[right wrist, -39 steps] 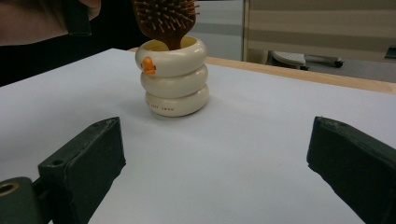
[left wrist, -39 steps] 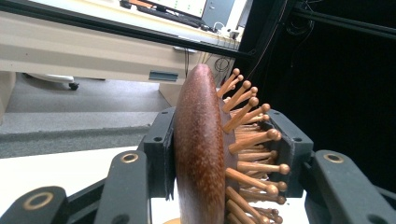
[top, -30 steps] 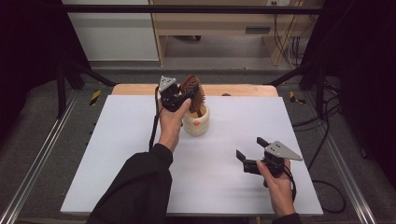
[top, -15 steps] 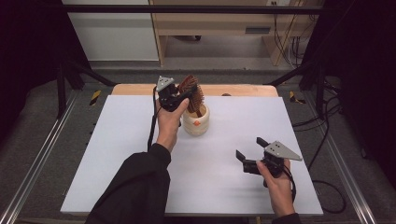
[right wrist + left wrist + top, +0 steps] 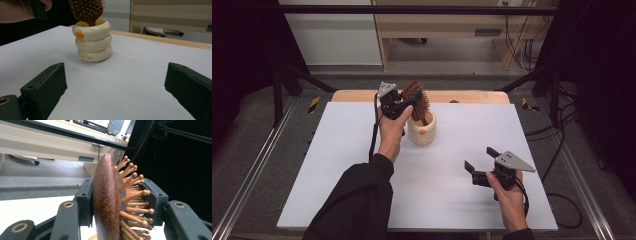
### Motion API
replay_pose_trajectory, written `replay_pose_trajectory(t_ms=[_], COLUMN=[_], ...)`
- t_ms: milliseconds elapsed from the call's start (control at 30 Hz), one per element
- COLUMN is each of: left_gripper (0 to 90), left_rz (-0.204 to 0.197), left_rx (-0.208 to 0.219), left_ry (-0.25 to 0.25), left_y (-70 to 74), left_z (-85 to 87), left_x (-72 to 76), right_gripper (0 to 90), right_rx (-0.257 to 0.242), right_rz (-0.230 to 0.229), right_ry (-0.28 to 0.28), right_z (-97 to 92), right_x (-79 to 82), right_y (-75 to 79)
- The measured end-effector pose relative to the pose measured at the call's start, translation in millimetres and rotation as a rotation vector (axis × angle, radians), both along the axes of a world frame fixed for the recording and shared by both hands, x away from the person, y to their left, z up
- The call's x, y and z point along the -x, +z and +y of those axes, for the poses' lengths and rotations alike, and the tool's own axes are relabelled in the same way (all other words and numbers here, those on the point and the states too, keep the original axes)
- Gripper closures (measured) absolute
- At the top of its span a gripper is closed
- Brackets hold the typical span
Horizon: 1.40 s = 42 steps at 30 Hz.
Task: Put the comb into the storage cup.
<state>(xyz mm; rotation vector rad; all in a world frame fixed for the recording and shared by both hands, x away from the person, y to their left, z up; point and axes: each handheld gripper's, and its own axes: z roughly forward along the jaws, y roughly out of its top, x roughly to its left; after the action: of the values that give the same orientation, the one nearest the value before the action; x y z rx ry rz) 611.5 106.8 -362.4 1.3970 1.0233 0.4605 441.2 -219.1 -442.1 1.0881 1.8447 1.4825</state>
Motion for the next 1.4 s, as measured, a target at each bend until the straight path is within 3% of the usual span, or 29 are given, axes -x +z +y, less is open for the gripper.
replay_pose_trajectory(t_ms=[1400], left_gripper=[48.0], left_rz=[0.028], left_rx=[0.023], left_ry=[0.016], left_y=[-5.7], left_z=[14.8], left_x=[-2.8], right_gripper=[4.2], right_rx=[0.006], right_rz=[0.000], right_ry=[0.003], right_z=[1.3], right_x=[-0.5], right_y=[-0.8])
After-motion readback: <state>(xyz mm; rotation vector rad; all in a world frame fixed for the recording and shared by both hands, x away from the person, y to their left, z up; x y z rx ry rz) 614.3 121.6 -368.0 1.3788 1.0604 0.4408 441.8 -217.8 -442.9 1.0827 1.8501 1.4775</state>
